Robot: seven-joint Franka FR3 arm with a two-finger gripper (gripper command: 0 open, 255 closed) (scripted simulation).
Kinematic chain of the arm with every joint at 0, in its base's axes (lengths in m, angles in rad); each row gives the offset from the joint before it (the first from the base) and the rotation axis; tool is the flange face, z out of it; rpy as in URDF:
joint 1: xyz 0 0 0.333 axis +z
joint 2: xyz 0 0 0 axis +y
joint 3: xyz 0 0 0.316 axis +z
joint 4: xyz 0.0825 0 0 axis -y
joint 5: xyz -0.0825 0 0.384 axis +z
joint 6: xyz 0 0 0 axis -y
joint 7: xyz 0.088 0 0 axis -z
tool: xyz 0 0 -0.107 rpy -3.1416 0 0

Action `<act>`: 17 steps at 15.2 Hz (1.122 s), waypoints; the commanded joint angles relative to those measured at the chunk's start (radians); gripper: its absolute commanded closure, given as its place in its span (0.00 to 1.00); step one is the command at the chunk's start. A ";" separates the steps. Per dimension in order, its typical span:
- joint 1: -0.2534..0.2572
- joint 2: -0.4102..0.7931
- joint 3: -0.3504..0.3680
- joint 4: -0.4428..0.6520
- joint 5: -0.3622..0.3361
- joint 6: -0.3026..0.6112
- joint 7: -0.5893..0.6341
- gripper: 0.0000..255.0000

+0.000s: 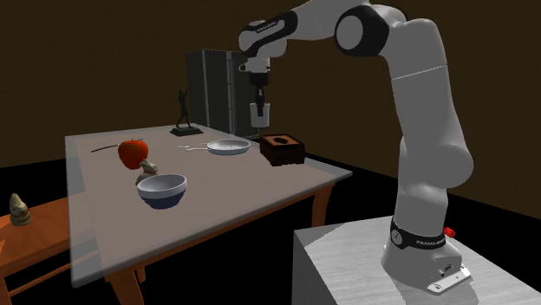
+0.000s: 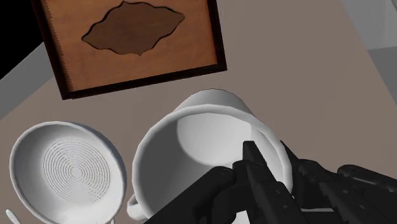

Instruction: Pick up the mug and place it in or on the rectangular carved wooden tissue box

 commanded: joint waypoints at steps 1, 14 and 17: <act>-0.041 0.032 -0.010 0.038 0.023 -0.010 -0.050 1.00; -0.354 0.293 -0.018 0.397 0.180 -0.133 -0.298 1.00; -0.338 0.284 -0.020 0.339 0.177 -0.086 -0.301 1.00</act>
